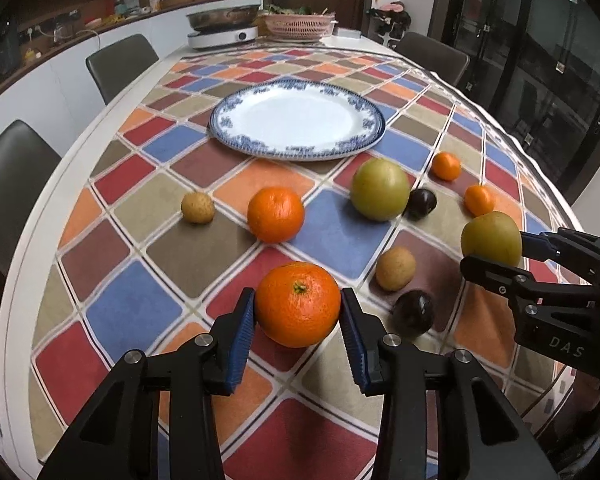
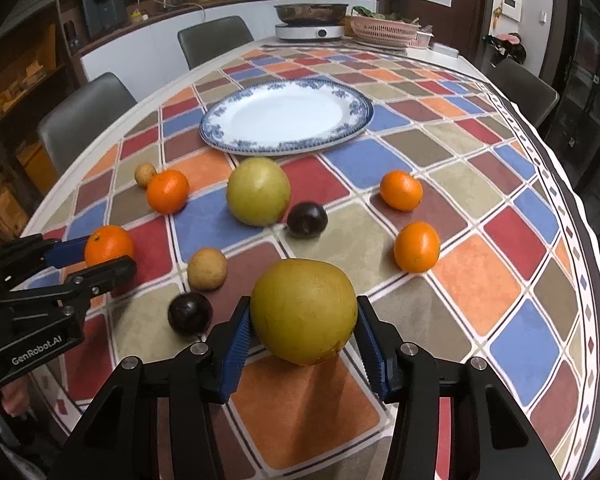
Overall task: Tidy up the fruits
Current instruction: 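Close the left gripper on a tangerine while the right gripper grasps a large yellow pomelo, then carry the tangerine and pomelo onto the blue-rimmed plate and open both grippers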
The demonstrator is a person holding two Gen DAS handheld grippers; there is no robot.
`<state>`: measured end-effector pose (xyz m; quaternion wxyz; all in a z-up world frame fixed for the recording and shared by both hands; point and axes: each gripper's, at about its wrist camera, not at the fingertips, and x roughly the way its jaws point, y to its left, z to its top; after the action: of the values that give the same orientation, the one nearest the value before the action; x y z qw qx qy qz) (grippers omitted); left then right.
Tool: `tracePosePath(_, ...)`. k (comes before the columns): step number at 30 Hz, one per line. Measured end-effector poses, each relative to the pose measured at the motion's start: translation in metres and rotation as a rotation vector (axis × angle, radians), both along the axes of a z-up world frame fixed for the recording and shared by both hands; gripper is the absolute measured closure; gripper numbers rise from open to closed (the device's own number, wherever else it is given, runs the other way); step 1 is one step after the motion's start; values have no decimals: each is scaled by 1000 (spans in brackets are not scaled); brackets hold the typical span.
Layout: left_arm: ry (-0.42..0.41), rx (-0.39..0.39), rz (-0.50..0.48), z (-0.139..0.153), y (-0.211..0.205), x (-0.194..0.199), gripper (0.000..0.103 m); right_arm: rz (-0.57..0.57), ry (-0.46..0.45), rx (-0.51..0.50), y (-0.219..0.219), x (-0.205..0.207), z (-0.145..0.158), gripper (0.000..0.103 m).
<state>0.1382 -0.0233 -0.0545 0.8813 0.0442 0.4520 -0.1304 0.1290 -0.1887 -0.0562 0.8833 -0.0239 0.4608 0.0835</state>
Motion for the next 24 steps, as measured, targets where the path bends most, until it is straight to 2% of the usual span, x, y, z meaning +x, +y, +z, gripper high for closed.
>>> tracePosePath(9,-44,-25,-12,27,-5,20,62,28,-23,79,-1,22,25,53)
tracePosePath(24,-119,-6,-22,66,-6,69,62,77,-114,56,5,74,68,53)
